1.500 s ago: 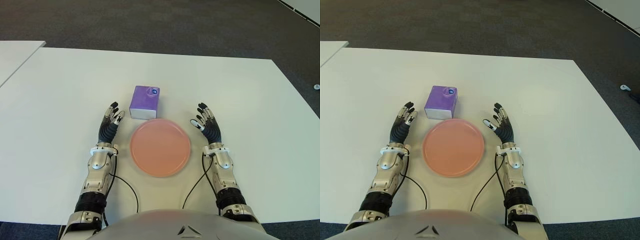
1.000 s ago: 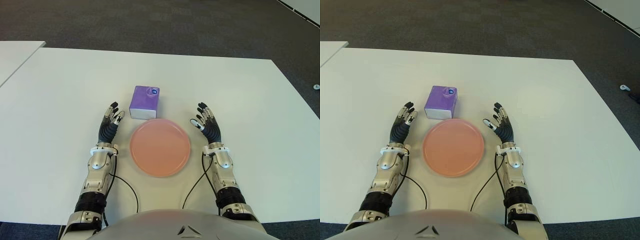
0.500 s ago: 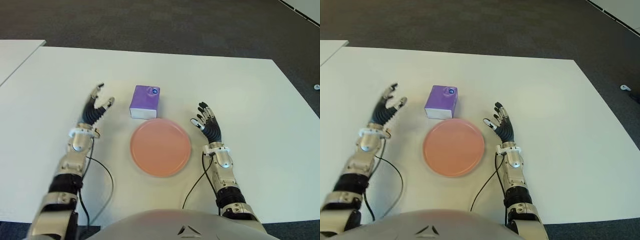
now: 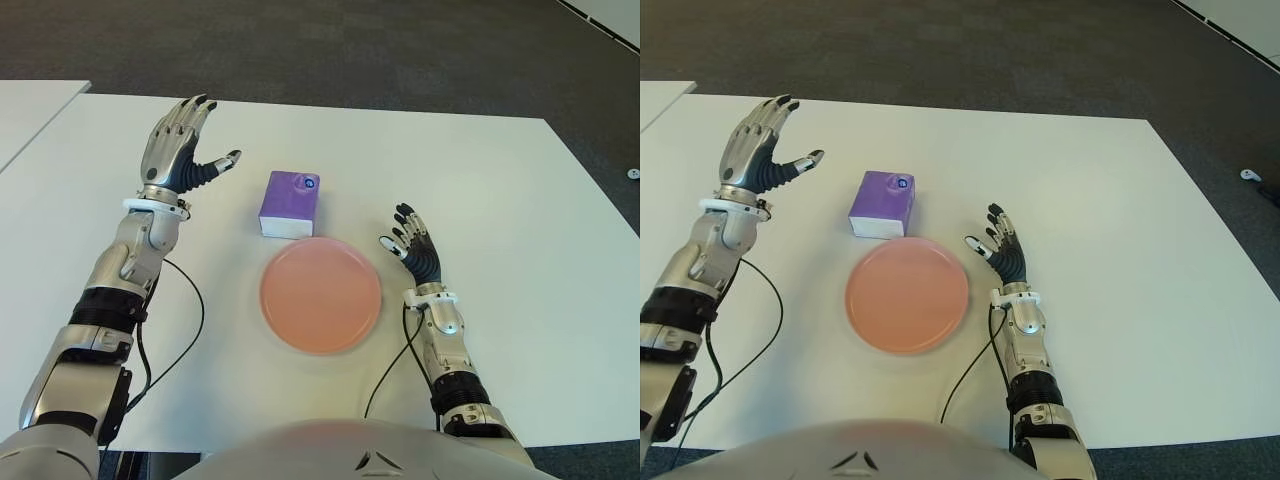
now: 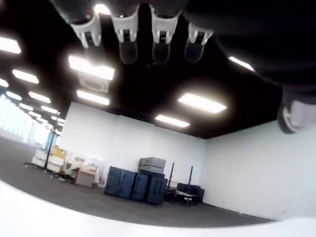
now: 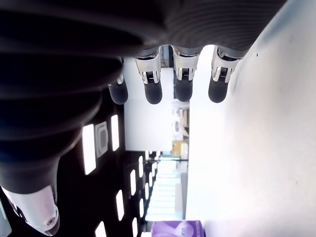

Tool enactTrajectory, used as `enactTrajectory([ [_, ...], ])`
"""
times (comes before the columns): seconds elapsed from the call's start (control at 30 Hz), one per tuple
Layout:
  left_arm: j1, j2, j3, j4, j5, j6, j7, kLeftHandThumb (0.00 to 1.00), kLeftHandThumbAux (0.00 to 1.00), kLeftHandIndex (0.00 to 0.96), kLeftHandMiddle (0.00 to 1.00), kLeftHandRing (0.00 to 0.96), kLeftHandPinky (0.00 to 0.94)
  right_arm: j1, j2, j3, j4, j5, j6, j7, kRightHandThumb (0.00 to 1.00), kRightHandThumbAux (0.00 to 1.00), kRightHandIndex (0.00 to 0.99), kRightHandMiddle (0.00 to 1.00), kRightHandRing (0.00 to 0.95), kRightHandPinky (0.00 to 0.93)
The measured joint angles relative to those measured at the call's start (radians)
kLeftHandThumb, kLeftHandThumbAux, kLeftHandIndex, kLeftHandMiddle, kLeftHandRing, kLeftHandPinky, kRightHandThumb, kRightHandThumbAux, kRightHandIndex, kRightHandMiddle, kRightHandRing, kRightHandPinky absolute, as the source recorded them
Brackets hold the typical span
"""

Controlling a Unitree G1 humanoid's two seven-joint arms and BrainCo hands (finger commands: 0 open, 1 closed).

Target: Put the tissue paper into the plate.

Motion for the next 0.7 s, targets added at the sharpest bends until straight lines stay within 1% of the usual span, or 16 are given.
enactTrajectory([
  [0.2,-0.019,0.033,-0.073,0.010,0.072,0.030,0.003,0.110,0.303,0.000,0.000,0.000,0.000,-0.012,-0.003,-0.001,0.014,-0.002,-0.001,-0.009,0.002,0.652,0.000,0.000,0.000,0.000],
  [0.3,-0.031,0.051,-0.110,0.011,0.098,0.027,-0.003,0.110,0.299,0.000,0.000,0.000,0.000,-0.012,-0.005,-0.001,0.018,-0.005,-0.004,-0.013,0.010,0.640,0.000,0.000,0.000,0.000],
  [0.53,-0.080,0.089,-0.196,0.028,0.129,-0.036,-0.028,0.109,0.285,0.000,0.000,0.000,0.000,-0.012,-0.009,0.002,0.019,-0.015,-0.005,-0.017,0.018,0.626,0.000,0.000,0.000,0.000],
  [0.7,-0.094,0.103,-0.236,0.038,0.132,-0.083,-0.059,0.089,0.267,0.000,0.000,0.000,0.000,-0.012,-0.008,0.008,0.016,-0.018,-0.005,-0.019,0.017,0.628,0.000,0.000,0.000,0.000],
])
